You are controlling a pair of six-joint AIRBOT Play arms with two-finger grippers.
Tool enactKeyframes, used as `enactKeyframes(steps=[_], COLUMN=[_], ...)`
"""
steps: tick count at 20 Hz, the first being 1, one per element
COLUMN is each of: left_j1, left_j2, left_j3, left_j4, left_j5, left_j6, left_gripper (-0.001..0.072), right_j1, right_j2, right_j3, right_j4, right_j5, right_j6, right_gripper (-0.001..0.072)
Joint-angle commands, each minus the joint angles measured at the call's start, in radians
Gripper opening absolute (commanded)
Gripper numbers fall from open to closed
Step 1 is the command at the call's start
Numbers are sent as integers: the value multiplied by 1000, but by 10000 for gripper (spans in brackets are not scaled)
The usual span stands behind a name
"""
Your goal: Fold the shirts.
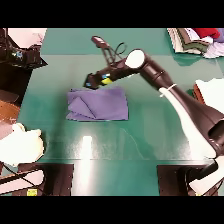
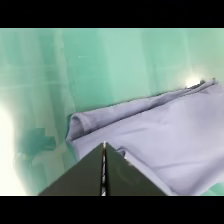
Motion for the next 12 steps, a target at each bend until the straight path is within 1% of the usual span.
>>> enactKeyframes(steps=[1,3,4,5,6,7,9,10,12], left_j1=[5,5,2,-6,-18,-36,-86,-112,-164], left_j2=[2,2,1,-4,-7,-11,-41,-70,-152], left_j3=[0,-17,-38,-70,-114,-161,-250,-273,-277], left_j4=[0,-19,-36,-63,-86,-89,-85,-86,-86], left_j5=[-45,-68,-72,-71,-58,-36,35,54,66], left_j6=[6,8,32,68,77,77,94,112,111], left_gripper=[25,25,27,162,426,498,498,498,498], right_j1=[-125,-198,-232,-261,-287,-306,-334,-341,-340], right_j2=[100,176,211,241,262,280,305,314,333], right_j3=[-163,-324,-406,-476,-529,-574,-640,-661,-698], right_j4=[-60,-60,-58,-51,-47,-34,2,2,1], right_j5=[145,112,87,70,69,72,61,53,38], right_j6=[0,6,13,18,18,18,18,18,18], right_gripper=[426,426,427,430,450,450,450,450,450])
